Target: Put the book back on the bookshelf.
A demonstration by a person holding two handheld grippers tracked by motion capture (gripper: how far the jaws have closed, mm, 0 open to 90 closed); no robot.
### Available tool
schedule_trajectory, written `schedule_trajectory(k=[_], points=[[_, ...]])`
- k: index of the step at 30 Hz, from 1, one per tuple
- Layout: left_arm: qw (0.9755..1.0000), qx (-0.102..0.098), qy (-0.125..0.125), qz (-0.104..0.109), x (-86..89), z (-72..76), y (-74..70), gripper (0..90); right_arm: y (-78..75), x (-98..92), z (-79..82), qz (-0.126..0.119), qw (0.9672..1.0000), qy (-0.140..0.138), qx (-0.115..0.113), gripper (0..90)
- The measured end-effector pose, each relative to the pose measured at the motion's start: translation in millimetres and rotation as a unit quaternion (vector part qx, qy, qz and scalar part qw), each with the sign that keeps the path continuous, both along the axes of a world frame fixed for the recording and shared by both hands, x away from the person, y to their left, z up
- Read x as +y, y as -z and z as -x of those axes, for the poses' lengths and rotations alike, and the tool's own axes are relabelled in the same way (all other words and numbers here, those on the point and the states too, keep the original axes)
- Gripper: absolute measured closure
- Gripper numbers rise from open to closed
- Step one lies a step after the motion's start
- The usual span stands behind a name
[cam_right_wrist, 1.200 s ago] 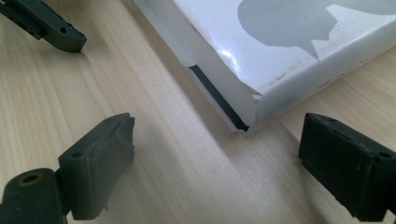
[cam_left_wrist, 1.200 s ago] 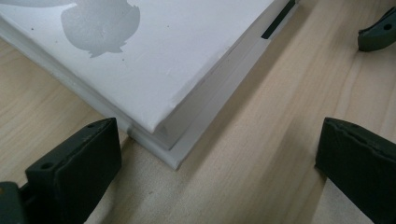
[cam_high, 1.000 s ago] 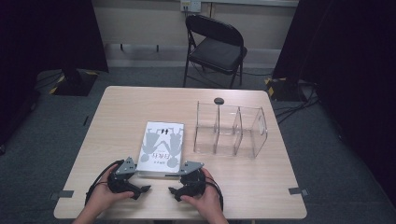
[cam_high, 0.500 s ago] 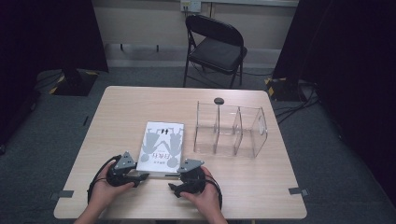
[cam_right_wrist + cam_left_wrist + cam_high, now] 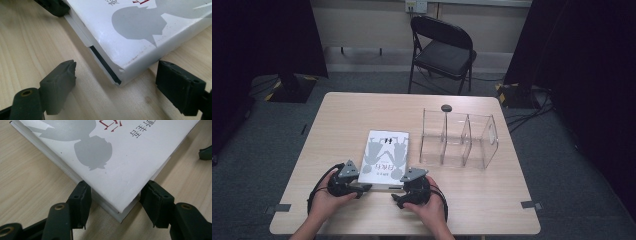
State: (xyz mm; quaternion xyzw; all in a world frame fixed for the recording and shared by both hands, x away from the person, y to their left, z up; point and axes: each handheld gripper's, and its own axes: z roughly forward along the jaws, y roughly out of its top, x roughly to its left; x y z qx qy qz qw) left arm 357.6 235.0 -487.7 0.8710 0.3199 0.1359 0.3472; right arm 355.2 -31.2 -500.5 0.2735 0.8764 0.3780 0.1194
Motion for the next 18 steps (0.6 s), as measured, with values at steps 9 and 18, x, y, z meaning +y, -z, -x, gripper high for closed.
schedule_trajectory(k=[9, 18], points=[[0.9995, -0.023, 0.003, 0.023, 2.1, 1.4, -15.8, 43.5, -0.5, 0.8, -1.1, 0.003, 1.0, -0.001, 0.001, 15.2], [0.9994, -0.017, 0.007, 0.03, 3.8, -0.7, -19.4, 44.5, -0.7, 0.8, -2.5, 0.002, 1.0, 0.004, -0.006, 15.3]])
